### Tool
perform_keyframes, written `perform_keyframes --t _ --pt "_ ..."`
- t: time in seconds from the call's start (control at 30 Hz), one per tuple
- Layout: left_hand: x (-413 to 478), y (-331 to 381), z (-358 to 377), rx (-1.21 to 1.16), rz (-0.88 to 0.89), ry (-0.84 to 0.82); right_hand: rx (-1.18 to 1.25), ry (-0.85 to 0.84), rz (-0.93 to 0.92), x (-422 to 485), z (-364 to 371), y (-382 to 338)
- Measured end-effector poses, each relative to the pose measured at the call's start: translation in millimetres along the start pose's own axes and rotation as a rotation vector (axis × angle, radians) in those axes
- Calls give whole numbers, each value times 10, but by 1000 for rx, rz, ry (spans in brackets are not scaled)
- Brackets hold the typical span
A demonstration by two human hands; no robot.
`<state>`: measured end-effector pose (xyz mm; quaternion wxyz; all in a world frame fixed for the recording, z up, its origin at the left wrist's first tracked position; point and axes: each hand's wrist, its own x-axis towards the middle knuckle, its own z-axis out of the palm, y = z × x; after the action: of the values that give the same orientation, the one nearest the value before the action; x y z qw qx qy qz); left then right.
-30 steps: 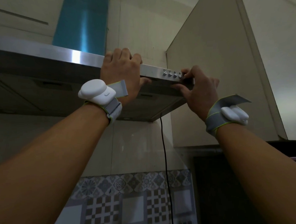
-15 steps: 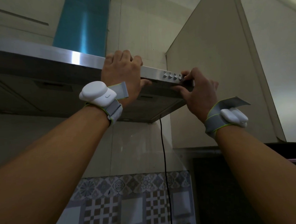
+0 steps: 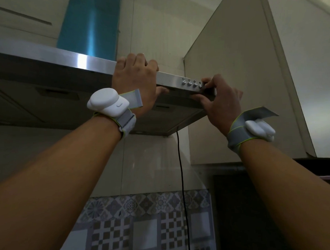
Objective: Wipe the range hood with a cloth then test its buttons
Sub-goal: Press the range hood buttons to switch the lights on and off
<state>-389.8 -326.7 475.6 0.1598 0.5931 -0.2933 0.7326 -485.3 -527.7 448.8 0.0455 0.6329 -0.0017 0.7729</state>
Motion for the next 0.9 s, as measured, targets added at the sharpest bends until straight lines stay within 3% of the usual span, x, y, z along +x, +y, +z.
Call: perform_keyframes --t 0.9 --pt "10 -13 50 -15 -1 24 13 12 -6 -1 1 13"
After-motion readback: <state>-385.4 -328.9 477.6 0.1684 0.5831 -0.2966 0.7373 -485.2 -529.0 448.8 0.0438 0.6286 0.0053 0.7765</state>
